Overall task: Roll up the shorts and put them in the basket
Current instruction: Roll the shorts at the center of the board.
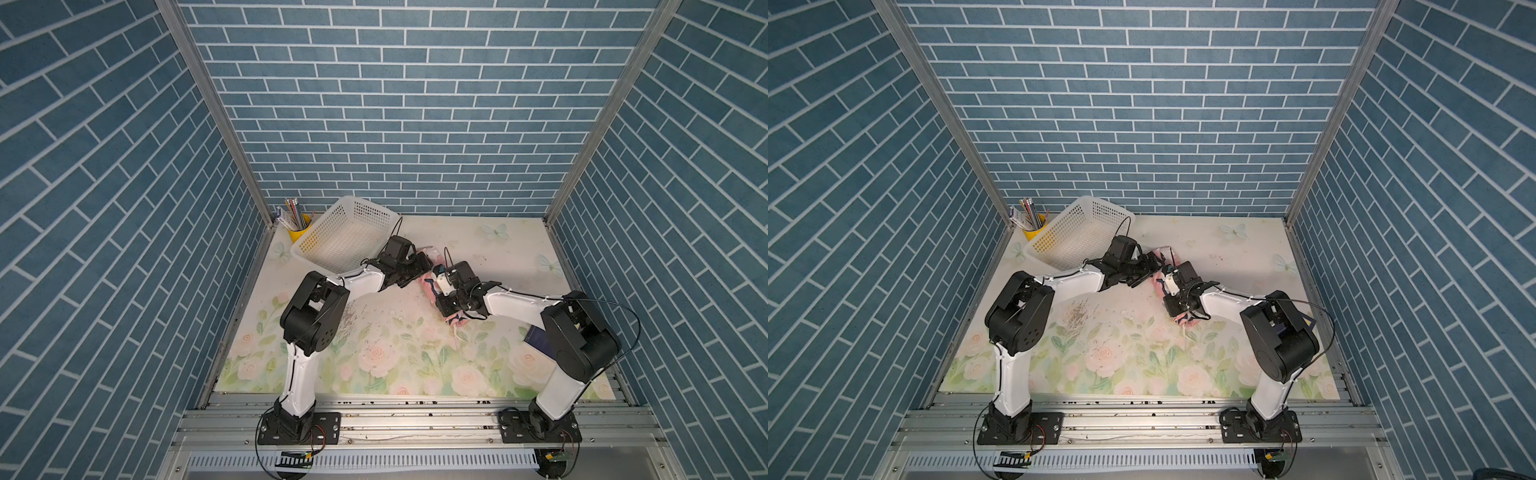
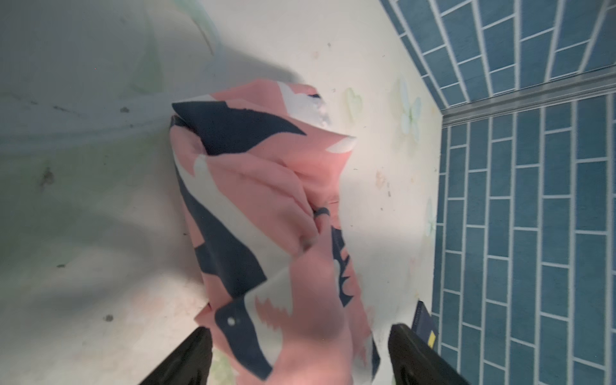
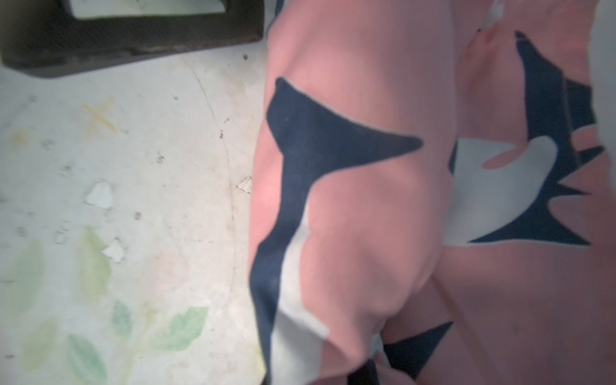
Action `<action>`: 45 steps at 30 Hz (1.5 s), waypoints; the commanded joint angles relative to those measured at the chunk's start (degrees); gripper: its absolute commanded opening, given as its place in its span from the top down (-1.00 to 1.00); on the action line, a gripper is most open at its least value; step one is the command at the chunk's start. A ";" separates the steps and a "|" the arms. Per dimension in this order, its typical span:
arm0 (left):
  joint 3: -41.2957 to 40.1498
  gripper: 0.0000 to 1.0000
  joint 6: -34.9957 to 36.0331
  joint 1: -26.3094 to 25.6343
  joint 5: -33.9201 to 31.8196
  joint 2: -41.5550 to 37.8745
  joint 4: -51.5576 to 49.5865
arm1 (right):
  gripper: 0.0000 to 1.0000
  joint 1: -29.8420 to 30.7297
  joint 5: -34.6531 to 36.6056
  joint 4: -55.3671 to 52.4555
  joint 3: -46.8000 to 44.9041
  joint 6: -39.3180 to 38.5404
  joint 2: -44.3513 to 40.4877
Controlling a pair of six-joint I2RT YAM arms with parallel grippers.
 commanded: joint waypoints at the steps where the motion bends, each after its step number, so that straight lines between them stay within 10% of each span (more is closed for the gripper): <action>1: -3.39 -0.79 2.65 -0.19 -0.59 -4.49 3.17 | 0.83 -3.15 -21.87 4.52 -4.22 8.82 1.09; 8: -7.40 -0.81 6.35 -0.49 -1.66 -6.00 2.78 | 0.83 -9.06 -38.38 19.09 -10.38 20.51 4.33; 21: 1.84 -0.68 7.57 -1.23 -3.11 6.79 0.93 | 0.76 -13.12 -47.23 36.19 -15.48 33.10 11.48; 24: 2.17 -0.47 6.74 -1.21 -3.56 7.60 1.81 | 0.69 -13.62 -48.24 37.20 -15.46 33.77 13.06; 30: 3.75 0.72 5.44 -1.23 -3.22 9.03 1.22 | 0.20 -14.41 -46.80 34.38 -15.18 32.37 11.71; 35: 6.05 1.00 5.49 -1.14 -3.32 9.29 -1.88 | -0.04 -14.51 -35.34 14.23 -10.77 20.02 2.77; 45: 8.50 1.00 3.96 -1.22 -2.57 10.11 -5.62 | -0.40 2.28 14.54 -5.80 -3.56 3.80 -11.75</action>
